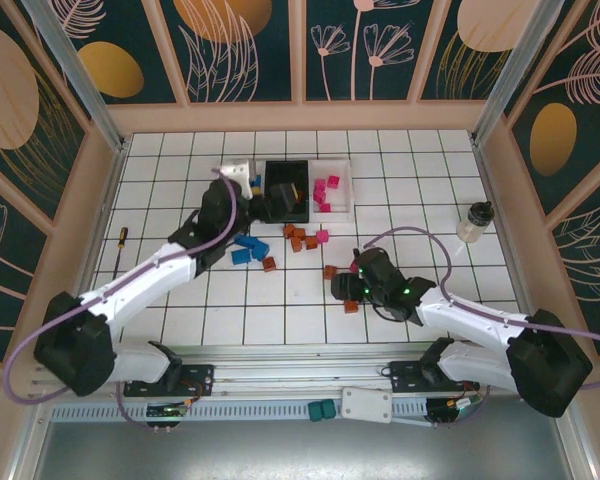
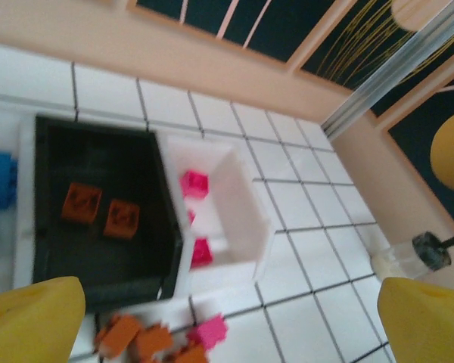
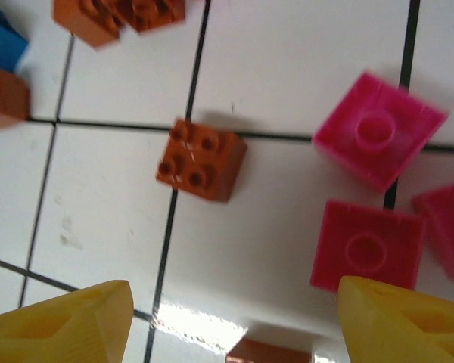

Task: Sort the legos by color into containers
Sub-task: Pick up the lego from the bottom-center of the table, then place the lego in the container.

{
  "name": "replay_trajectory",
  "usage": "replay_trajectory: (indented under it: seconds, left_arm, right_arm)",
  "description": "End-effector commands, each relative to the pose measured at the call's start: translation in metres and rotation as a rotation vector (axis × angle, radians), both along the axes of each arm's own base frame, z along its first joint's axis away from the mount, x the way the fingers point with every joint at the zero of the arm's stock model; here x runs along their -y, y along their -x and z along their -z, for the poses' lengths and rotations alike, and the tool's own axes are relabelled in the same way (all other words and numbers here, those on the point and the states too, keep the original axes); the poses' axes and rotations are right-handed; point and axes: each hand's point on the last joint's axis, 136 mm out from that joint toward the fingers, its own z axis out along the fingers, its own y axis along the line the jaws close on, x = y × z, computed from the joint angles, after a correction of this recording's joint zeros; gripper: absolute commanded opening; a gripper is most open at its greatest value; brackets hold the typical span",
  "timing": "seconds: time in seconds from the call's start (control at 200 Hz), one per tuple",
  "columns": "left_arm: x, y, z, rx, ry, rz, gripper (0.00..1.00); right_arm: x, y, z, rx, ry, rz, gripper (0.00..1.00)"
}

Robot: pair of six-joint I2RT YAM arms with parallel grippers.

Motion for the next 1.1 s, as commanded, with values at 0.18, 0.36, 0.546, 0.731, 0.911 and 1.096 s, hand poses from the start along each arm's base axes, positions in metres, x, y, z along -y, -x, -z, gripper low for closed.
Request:
replay_trajectory:
  seconds: [0.18, 0.36, 0.546, 0.731, 0.911, 1.096]
  left_arm:
    - [-0.043, 0.039, 0.054, -0.077, -0.030, -0.087, 0.99]
    - [-0.058, 0.049, 0.063, -0.082, -0.055, -0.123, 0.99]
    - [-0.068, 0.055, 0.068, -0.086, -0.089, -0.144, 0.99]
    - [-0.081, 0.062, 0.077, -0.086, -0.101, -0.187, 0.99]
    - [-0.087, 0.067, 0.087, -0.113, -0.114, -0.204, 0.99]
    - [-0.092, 0.073, 0.093, -0.129, -0.108, -0.212, 0.99]
  right_arm:
    - [0.006, 0.027, 0.038, -0.112, 0.146, 0.001, 0.68]
    - [-0.001, 0.034, 0.049, -0.147, 0.185, -0.046, 0.52]
    - [-0.035, 0.024, 0.020, -0.083, 0.086, -0.121, 0.28]
    - [-0.082, -0.017, -0.049, 0.100, -0.034, -0.198, 0.21]
    - [-0.118, -0.093, -0.109, 0.282, -0.105, -0.186, 0.20]
    - [-0.146, -0.176, -0.124, 0.355, -0.121, -0.148, 0.20]
